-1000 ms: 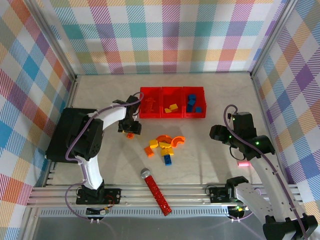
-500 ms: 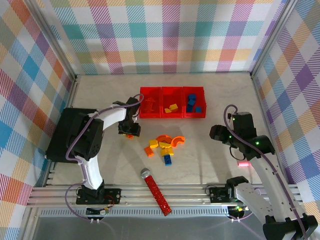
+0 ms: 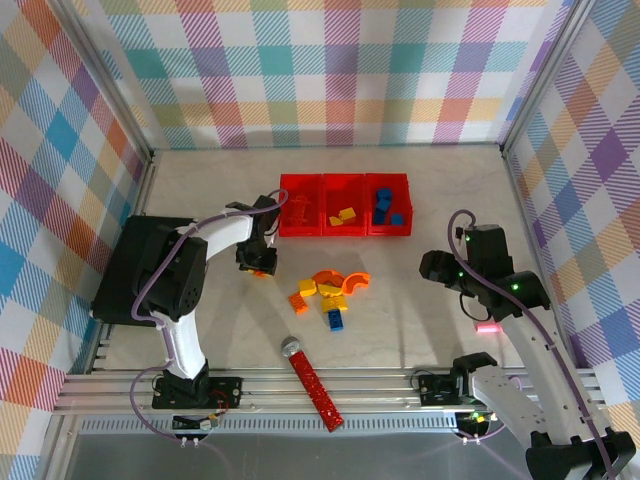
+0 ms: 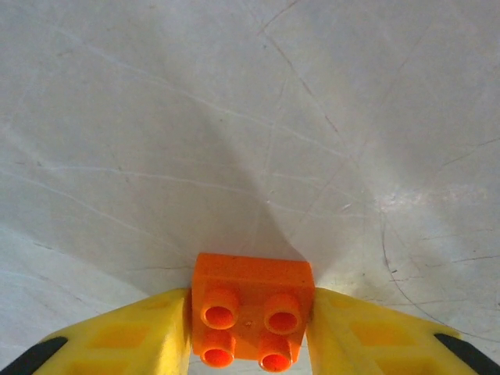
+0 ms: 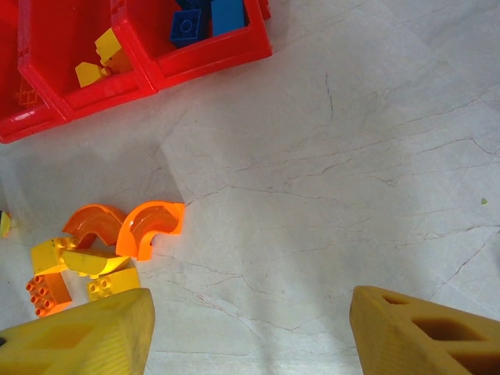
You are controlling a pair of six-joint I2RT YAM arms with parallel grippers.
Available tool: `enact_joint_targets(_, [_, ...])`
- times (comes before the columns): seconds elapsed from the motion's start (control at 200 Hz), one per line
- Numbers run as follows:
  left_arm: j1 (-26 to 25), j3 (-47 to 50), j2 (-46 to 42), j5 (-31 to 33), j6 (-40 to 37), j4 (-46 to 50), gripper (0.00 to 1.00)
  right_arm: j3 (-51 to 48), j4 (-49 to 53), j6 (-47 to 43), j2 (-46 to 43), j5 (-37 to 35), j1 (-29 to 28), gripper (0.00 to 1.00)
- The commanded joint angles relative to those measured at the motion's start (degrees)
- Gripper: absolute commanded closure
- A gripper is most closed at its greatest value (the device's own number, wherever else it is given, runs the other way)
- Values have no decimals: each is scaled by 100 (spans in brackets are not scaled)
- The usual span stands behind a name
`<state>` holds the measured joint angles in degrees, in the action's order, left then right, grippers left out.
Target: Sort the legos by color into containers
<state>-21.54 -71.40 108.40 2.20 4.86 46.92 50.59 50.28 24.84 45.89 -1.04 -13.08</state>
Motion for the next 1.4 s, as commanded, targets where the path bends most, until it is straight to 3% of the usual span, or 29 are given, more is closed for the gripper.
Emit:
enact_joint_targets(0.0, [53, -39, 65, 56, -18, 323, 60, 67, 61, 28, -99, -63, 25, 32])
enact_joint_targets(0.235, [53, -13, -26, 35, 43, 279, 66, 58, 85, 50, -115, -56, 23, 32])
enact_joint_targets(0.465, [-5, -188, -664, -244, 215, 341, 71, 48, 72, 38, -126, -80, 25, 32])
enact_joint_targets(0.8, [-559, -1467, -946, -164, 724, 520, 74, -84, -122, 144, -28, 45, 25, 32])
enact_joint_targets(0.955, [-666, -2156, -417, -444, 1011, 85, 74, -163, -135, 114, 53, 215, 25, 32])
enact_joint_targets(1.115, [-829, -2998, 356, -20, 1202, 75, 74, -189, -10, 78, 9, 245, 25, 32])
enact_joint_targets(1.395, [-869, -3599, 1193, 433, 1428, -249, 73, -261, 141, -11, -229, 193, 25, 32])
